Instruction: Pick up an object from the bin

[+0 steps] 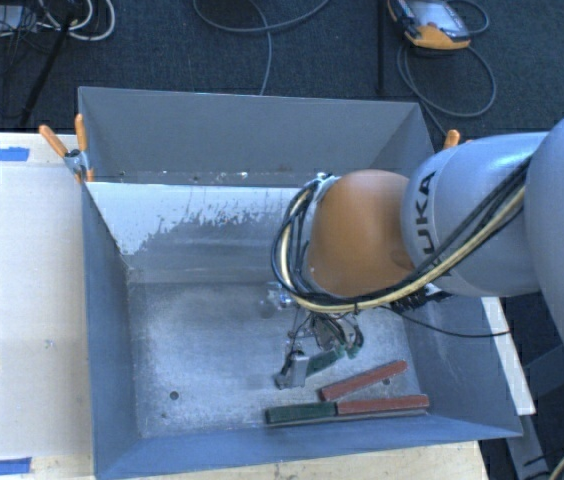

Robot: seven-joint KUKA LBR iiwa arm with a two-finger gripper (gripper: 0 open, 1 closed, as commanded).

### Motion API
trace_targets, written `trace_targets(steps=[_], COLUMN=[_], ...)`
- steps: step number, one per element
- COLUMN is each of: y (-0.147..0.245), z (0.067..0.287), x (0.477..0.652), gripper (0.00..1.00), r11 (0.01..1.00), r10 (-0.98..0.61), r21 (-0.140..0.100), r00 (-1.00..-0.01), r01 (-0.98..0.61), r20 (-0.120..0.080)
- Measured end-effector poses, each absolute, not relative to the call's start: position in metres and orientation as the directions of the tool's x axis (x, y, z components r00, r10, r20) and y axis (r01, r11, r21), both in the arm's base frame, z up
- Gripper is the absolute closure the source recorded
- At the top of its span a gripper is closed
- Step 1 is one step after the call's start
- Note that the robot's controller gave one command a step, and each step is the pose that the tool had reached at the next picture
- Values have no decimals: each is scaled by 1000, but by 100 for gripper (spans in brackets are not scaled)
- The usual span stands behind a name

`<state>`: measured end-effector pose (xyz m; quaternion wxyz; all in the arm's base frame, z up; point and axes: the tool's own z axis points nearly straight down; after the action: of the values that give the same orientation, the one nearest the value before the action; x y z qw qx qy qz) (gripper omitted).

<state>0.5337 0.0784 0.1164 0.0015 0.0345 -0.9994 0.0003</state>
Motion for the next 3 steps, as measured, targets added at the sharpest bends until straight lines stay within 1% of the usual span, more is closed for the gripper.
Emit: trace_targets(steps=[1,2,3], y=[50,20,16], z=[125,86,70], x=[525,515,504], gripper=[0,0,100], r11=[1000,988,1000], r10=[-6,-153,-31], r21=[0,0,0], r00=[-1000,-988,-1000], r01=[-6,-153,-31], r20=[3,0,-1])
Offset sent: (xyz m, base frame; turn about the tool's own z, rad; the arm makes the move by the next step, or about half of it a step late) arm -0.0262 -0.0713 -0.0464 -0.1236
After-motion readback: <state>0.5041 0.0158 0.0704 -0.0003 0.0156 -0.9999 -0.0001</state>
